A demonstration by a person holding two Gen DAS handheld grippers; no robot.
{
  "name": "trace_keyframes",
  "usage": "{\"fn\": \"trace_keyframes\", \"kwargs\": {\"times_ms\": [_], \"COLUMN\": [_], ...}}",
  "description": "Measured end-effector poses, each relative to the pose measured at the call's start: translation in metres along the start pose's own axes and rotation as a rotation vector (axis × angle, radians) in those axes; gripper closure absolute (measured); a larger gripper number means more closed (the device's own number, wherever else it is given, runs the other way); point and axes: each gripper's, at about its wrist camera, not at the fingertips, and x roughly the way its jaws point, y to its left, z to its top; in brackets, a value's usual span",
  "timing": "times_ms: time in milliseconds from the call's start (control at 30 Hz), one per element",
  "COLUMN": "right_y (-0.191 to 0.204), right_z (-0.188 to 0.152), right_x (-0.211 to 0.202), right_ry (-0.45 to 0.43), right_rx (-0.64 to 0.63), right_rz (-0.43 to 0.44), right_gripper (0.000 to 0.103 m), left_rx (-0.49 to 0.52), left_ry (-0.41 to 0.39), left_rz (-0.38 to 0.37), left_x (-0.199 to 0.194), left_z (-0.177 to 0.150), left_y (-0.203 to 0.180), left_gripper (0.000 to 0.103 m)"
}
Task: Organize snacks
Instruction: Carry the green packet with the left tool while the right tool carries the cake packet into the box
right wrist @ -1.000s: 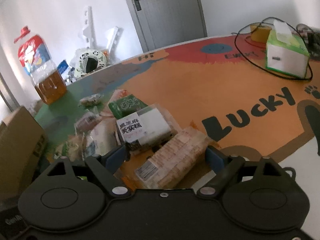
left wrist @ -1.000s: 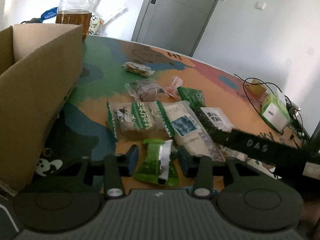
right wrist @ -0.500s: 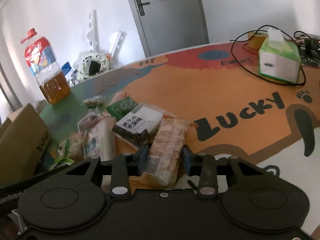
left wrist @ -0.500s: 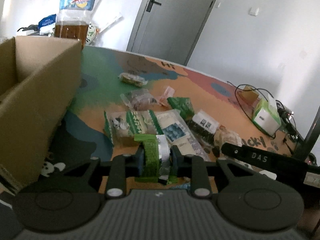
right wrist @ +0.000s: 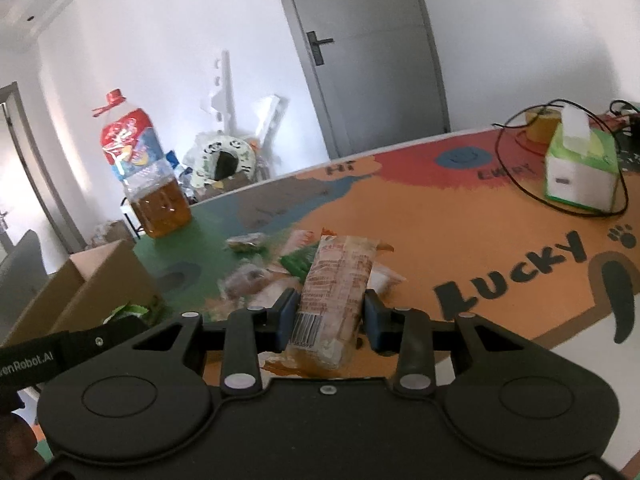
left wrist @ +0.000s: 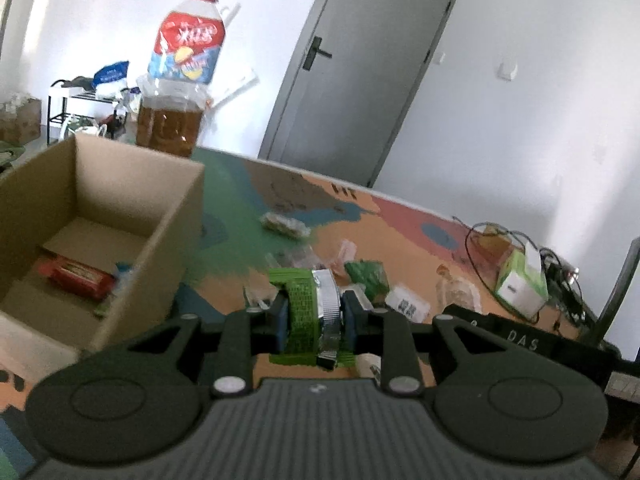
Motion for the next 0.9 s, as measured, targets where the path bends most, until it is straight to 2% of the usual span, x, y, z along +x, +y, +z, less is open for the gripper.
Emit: {"fn": "trace_keyframes", "kwargs": {"times_ms": [300, 600, 900], "right_y": [0.038, 0.079, 0.118], "right_z": [0.010, 0.014, 0.016], "right_x": [-0.007, -0.009, -0.004], "right_ry": [-0.027, -0.038, -0.029], "right_rx": [-0.046, -0.099, -0.131], "right_rz": [0.090, 0.174, 0.239], "right_gripper": [0.067, 0.067, 0.067], "left_rx": [-0.023, -0.053, -0.111], "left_ry": [-0.082, -0.147, -0.163], "left_rz": [0.014, 0.065, 0.125], "left_x": [-0.036, -0.066, -0.074], "left_z": [0.017, 0.033, 0.039], "left_y": [0.016, 0.046, 0.083], "left_gripper": [0.077, 0.077, 0.077]}}
